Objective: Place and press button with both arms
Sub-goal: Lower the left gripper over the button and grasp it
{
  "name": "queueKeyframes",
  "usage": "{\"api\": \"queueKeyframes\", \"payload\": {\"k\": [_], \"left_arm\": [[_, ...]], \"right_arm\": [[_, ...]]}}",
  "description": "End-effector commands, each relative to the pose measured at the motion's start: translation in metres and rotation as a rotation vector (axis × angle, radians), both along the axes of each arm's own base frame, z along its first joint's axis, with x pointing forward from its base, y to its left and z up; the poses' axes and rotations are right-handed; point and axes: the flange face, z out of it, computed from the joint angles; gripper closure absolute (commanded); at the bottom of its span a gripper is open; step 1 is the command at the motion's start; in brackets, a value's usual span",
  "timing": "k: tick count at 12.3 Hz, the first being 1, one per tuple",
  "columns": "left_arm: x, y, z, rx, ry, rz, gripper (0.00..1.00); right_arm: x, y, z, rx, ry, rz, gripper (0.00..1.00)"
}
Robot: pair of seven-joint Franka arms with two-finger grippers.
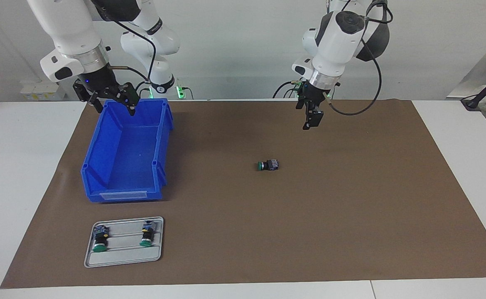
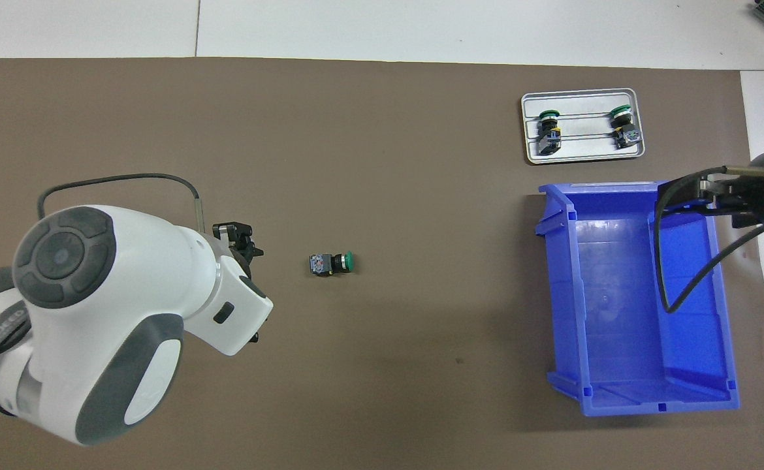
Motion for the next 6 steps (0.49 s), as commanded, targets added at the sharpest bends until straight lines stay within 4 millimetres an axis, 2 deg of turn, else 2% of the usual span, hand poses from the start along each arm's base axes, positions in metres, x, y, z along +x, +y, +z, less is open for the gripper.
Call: {"api": "queueKeyframes", "payload": {"k": [1, 2, 4, 6], "left_arm": [[-0.003, -0.020, -0.024, -0.006, 0.004, 0.038, 0.03], [-0.003, -0.037, -0.040, -0.002, 0.006, 0.054, 0.03], [0.002, -0.056, -0.068, 0.007, 0.003, 0.071, 0.04], [0.004, -0.058, -0.074, 0.001, -0.011, 0.078, 0.04]], "right_arm": [[-0.006, -0.001, 0.001, 0.021, -0.006, 0.020, 0.00], [-0.006, -0.001, 0.001, 0.021, -0.006, 0.020, 0.00], [-0.006, -0.001, 0.001, 0.021, -0.006, 0.020, 0.00], [-0.005, -0.001, 0.000, 0.021, -0.004, 0.020, 0.00]]}}
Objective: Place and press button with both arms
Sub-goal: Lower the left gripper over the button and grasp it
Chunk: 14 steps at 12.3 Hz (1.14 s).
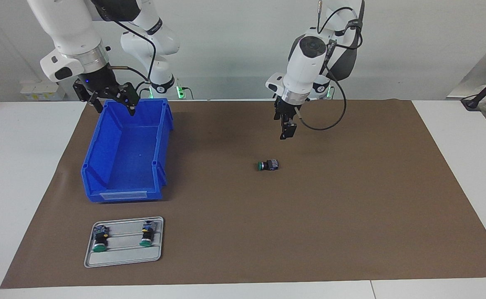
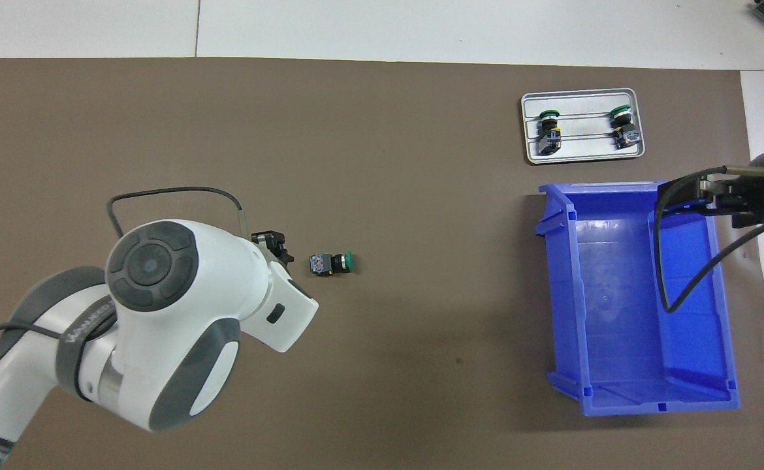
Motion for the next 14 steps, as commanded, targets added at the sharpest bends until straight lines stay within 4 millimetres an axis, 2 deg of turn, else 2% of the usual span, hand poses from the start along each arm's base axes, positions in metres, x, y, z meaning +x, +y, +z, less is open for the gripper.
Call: {"api": "queueKeyframes", "payload": {"k": [1, 4, 7, 9, 11, 13, 14], "left_arm": [[0.003, -0.004, -0.008, -0.008, -0.028, 0.020, 0.04], [0.004, -0.006, -0.022, -0.006, -0.069, 0.015, 0.04], [0.002, -0.023, -0.045, 0.006, -0.074, 0.037, 0.04], [0.001, -0.041, -0.074, 0.043, -0.082, 0.042, 0.04], [0.003, -0.048, -0.096, 0.064, -0.084, 0.059, 0.04], [0.002, -0.062, -0.111, 0.068, -0.077, 0.055, 0.04], [0.007, -0.065, -0.112, 0.060, -0.085, 0.065, 0.04]], "right_arm": [[-0.006, -0.001, 0.001, 0.021, -0.006, 0.020, 0.00], [-0.005, -0.001, 0.000, 0.021, -0.004, 0.020, 0.00], [-0.006, -0.001, 0.001, 0.021, -0.006, 0.020, 0.00], [-0.006, -0.001, 0.001, 0.021, -0.006, 0.020, 0.00], [-0.006, -0.001, 0.001, 0.021, -0.006, 0.020, 0.00], [-0.005, -0.001, 0.000, 0.021, -0.004, 0.020, 0.00], [-0.006, -0.001, 0.001, 0.021, -0.006, 0.020, 0.00]]}}
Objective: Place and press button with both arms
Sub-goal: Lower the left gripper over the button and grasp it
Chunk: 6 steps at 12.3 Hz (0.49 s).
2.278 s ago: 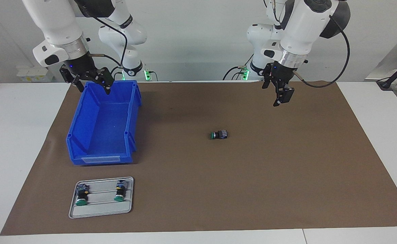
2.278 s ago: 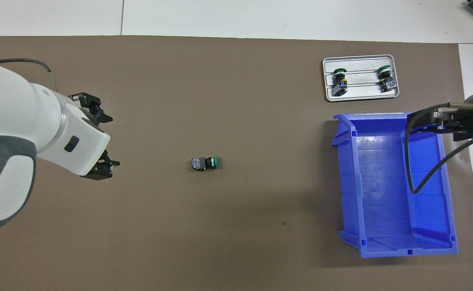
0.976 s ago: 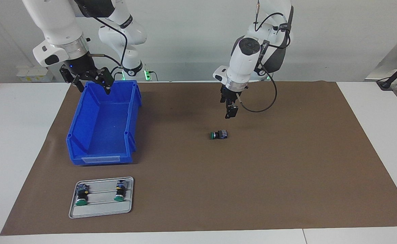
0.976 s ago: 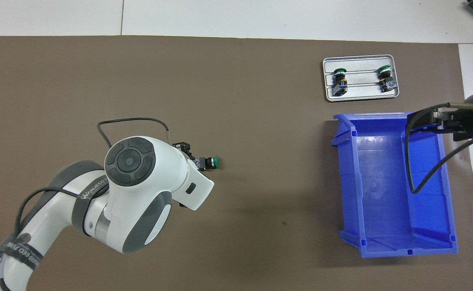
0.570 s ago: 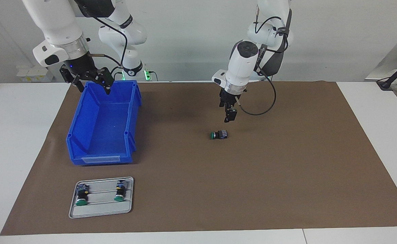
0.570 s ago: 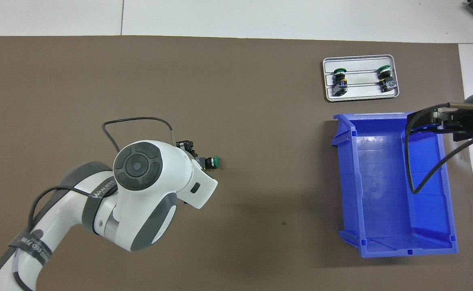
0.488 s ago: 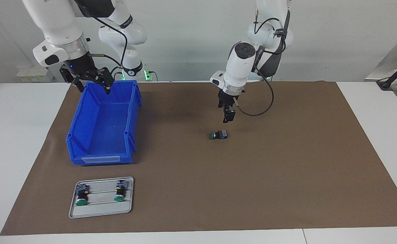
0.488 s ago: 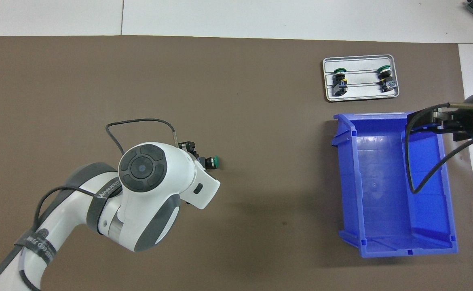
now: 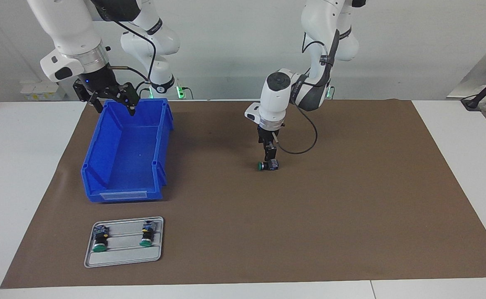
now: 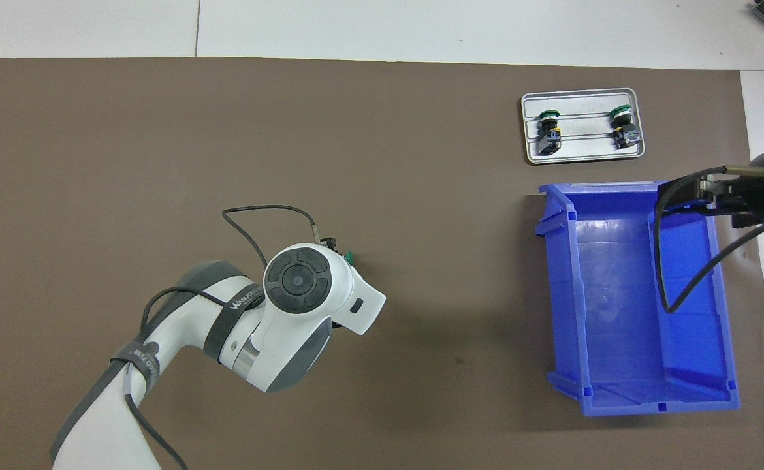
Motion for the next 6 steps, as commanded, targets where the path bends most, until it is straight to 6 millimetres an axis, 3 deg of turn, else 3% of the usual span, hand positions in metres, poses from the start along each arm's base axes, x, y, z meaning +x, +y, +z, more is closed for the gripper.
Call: {"api": "queueKeyframes", "payload": {"k": [1, 6], "left_arm": [[0.011, -0.011, -0.003, -0.005, -0.033, 0.019, 0.04], [0.026, -0.005, -0.015, 0.005, -0.073, 0.012, 0.04]], "right_arm": [[-0.006, -0.001, 0.001, 0.021, -0.006, 0.020, 0.00], [-0.006, -0.001, 0.001, 0.021, -0.006, 0.020, 0.00]]}}
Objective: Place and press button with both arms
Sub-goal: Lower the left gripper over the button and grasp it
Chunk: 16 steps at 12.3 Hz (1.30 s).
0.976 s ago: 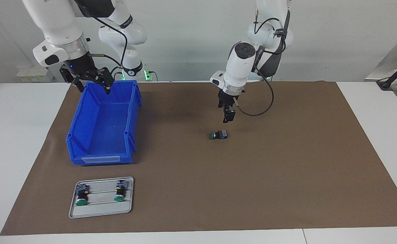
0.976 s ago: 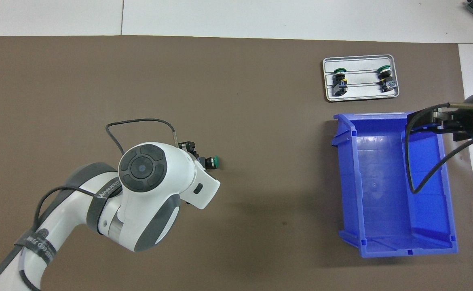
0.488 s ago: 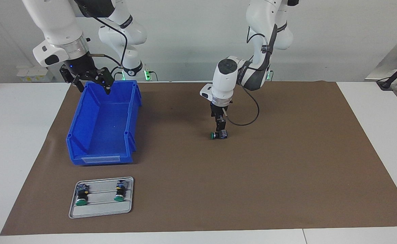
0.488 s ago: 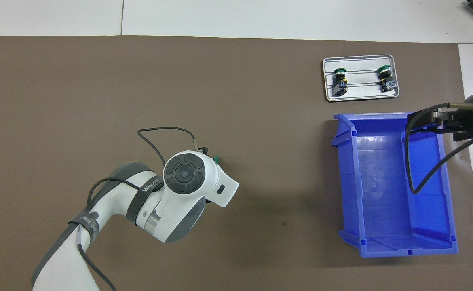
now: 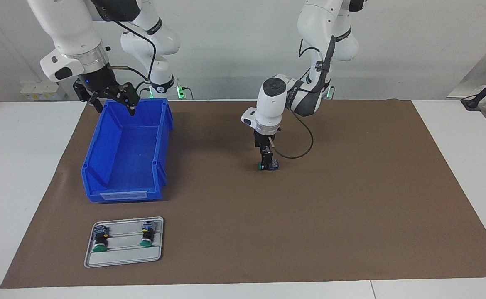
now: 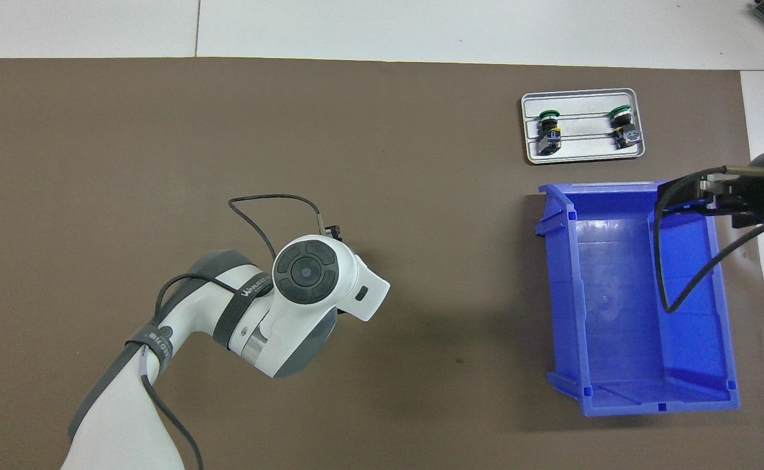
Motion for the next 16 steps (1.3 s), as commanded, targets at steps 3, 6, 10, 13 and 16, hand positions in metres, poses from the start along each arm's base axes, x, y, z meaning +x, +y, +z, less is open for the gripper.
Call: {"api": "queueKeyframes", "payload": {"k": [3, 6, 10, 13, 16], "left_arm": [[0.006, -0.002, -0.018, 0.012, -0.013, 0.008, 0.04], [0.005, -0.004, -0.026, 0.014, -0.010, 0.007, 0.04], [0.005, -0.004, -0.034, 0.010, -0.012, 0.016, 0.09], [0.006, -0.004, -0.035, 0.013, -0.012, 0.018, 0.17], [0.007, -0.007, -0.031, 0.012, -0.014, 0.024, 0.29]], "right_arm": [[-0.005, -0.001, 0.000, 0.021, -0.004, 0.020, 0.00], [-0.006, -0.001, 0.001, 0.021, -0.006, 0.020, 0.00], [-0.005, -0.001, 0.000, 0.021, -0.004, 0.020, 0.00], [-0.005, -0.001, 0.000, 0.021, -0.004, 0.020, 0.00], [-0.006, -0.001, 0.001, 0.021, -0.006, 0.020, 0.00]]}}
